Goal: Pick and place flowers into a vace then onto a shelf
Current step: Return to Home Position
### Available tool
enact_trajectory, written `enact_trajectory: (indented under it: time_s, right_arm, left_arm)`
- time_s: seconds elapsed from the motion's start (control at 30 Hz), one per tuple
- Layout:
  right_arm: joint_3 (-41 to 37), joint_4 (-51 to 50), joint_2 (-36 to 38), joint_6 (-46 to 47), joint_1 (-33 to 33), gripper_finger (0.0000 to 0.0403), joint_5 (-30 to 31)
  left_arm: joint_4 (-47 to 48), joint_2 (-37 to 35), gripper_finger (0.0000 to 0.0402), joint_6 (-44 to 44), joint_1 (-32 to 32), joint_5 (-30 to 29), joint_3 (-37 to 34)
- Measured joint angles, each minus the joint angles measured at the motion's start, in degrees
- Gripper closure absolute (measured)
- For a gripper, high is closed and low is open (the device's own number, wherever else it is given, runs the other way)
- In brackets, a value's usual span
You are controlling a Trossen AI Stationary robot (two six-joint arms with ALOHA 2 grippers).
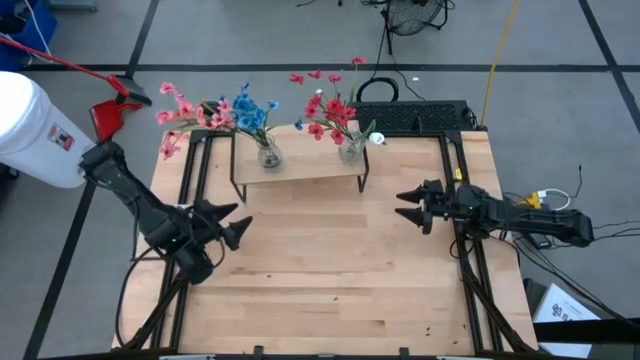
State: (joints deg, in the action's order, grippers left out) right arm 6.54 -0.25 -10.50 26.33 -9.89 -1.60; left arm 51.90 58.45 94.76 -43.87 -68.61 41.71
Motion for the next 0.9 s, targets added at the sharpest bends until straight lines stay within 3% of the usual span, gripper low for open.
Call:
enact_trajectory:
  time_s: [0.13,0.23,0.4,0.57,0.63,0.77,0.9]
  right_arm:
    - [-5.2,10.5,1.4,3.2,0.0,0.0110,-1.4]
    - [-5.4,7.5,1.1,-2.2,-0.2,0.0110,-1.2]
    - [-5.5,3.8,0.9,-11.4,-0.3,0.0110,0.1]
    - [-5.5,3.7,0.5,-12.2,-0.2,0.0110,0.1]
    - [-5.6,3.9,0.6,-12.1,-0.2,0.0110,0.1]
    - [-5.6,3.7,0.5,-12.1,-0.2,0.0110,0.1]
    - [-5.6,3.8,0.5,-12.1,-0.2,0.0110,0.0]
  left_arm:
    - [0.1,-2.1,0.0014,10.4,-4.2,-2.1,-8.0]
    - [0.2,-4.6,0.0014,17.0,-7.6,-5.7,-13.9]
    - [1.0,-9.6,0.0014,19.8,-10.4,-6.6,-21.1]
    - [0.7,-12.5,0.0014,20.1,-10.3,-6.6,-24.8]
    - [0.7,-12.7,0.0014,18.5,-9.3,-4.4,-25.9]
    - [0.6,-12.7,0.0014,14.2,-7.8,6.2,-27.2]
    - [-0.5,-12.6,0.0014,15.2,-7.0,13.9,-27.2]
